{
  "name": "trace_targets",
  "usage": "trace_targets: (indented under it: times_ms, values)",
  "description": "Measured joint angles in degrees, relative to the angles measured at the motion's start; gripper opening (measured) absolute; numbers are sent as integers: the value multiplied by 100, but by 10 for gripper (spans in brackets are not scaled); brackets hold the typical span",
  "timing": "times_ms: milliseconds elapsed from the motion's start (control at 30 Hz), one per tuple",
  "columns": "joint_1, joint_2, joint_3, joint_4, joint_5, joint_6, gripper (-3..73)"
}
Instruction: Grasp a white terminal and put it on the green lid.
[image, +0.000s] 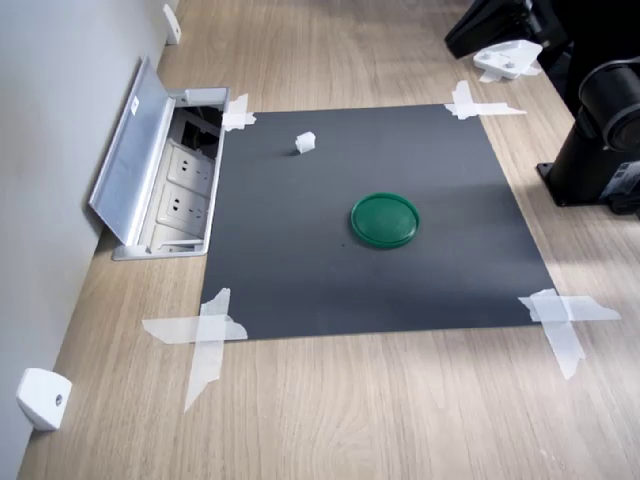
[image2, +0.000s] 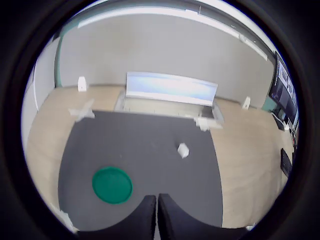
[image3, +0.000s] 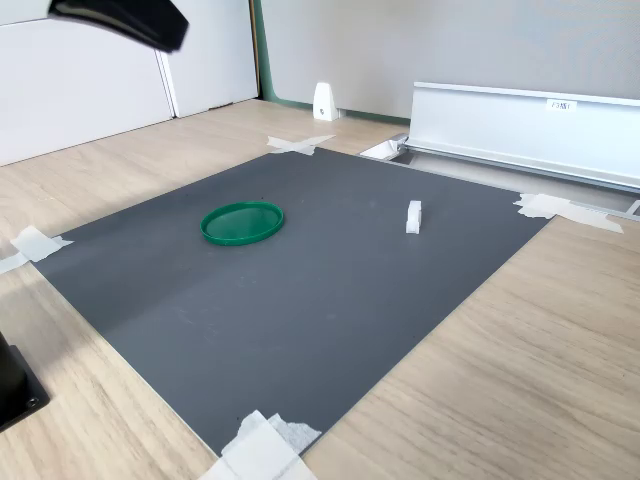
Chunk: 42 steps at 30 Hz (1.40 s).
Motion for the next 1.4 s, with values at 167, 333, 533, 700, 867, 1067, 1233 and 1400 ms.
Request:
trace_targets:
  times_ms: [167, 333, 533, 700, 867, 1067, 1233, 1400]
  values:
    - [0, 1267, -347, -40, 242, -1037, -8]
    - [0, 2602, -910, -40, 311, -1648, -2]
    - [-13, 3862, -1965, -31, 497, -1831, 133]
    - [-446, 4646, -2610, 234, 669, -2517, 358]
    - [-1055, 5152, -2999, 502, 745, -2857, 571]
    - [-1250, 5796, -3183, 558, 745, -2887, 617]
    - [-1250, 6261, -3424, 637, 650, -2899, 618]
    - [-1250, 6630, -3680, 654, 585, -2782, 618]
